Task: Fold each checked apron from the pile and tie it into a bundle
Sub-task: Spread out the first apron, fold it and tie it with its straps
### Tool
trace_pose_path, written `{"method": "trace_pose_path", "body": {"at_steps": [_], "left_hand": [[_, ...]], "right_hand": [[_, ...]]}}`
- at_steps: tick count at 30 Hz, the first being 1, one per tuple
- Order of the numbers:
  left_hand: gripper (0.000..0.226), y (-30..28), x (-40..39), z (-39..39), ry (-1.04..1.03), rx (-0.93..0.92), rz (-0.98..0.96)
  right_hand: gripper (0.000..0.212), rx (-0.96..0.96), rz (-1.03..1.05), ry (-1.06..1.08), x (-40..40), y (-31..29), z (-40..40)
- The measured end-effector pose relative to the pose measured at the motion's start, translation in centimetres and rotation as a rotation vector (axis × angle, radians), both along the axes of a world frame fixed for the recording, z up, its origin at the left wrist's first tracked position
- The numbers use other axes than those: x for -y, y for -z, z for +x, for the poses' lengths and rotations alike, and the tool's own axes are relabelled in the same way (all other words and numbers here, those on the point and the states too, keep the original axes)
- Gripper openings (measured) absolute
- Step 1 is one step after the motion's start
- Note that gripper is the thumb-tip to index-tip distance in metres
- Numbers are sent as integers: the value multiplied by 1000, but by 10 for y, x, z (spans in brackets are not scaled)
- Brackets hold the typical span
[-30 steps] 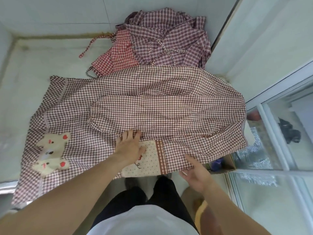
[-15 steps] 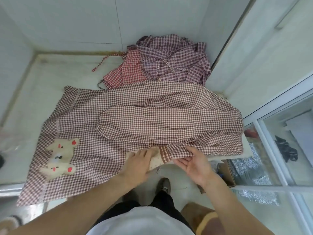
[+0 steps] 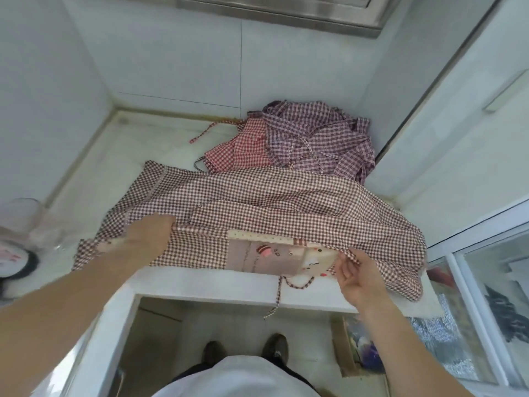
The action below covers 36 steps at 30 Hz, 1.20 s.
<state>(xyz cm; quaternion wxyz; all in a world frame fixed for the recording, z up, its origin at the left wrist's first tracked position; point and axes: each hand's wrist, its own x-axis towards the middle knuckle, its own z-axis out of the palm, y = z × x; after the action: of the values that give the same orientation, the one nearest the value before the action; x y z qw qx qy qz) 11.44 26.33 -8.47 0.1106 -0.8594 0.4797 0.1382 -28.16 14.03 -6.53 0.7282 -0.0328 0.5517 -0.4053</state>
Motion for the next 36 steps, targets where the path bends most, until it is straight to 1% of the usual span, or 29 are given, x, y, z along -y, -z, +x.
{"method": "trace_pose_path", "body": {"at_steps": [2,5,9,11,14,16,21,22,24,26,28,29,30,31,32,33,35,36], "left_hand": [[29,-5,3,25,-14,12,-11],[32,-20,16,44,-59,13,-27],[34,-41,42,57,-75,10,-29],[33,-46,56,63,-91,2,-27],[30,-53,77,74,-119,-19,-40],[28,-56,94,80,-130,-13,-52],[22,-46,131,78,-177,35,-7],[23,-42,137,75,-181,35,13],[32,-30,149,67,-153,52,11],[43,-18,161,57,-102,26,-46],[53,-6,175,43,-27,-92,-96],[58,-1,182,35,28,-164,-114],[64,6,187,27,85,-225,-125],[69,11,191,21,136,-266,-134],[74,16,198,19,179,-292,-147],[78,20,204,17,216,-306,-165],[80,23,217,16,298,-334,-191],[76,23,221,12,335,-337,-202]], "right_hand": [[9,-15,-35,21,12,-3,2],[14,-45,-105,12,33,-11,9],[5,-126,-187,-15,65,-26,20],[9,-142,-204,-24,82,-34,25],[21,-155,-226,-57,106,-39,31],[22,-183,-235,-93,125,-42,35],[22,-274,-278,-169,161,-35,47],[22,-289,-291,-192,167,-30,50],[23,-342,-328,-215,182,-17,54],[21,-453,-364,-229,191,-3,57],[17,-589,-417,-293,195,8,60],[22,-676,-470,-333,194,12,63],[24,-798,-545,-395,191,12,66],[22,-942,-628,-476,187,11,70],[14,-1075,-702,-534,185,12,75],[10,-1189,-778,-575,184,14,80],[30,-1352,-901,-695,187,22,88],[38,-1399,-940,-789,189,23,88]]}}
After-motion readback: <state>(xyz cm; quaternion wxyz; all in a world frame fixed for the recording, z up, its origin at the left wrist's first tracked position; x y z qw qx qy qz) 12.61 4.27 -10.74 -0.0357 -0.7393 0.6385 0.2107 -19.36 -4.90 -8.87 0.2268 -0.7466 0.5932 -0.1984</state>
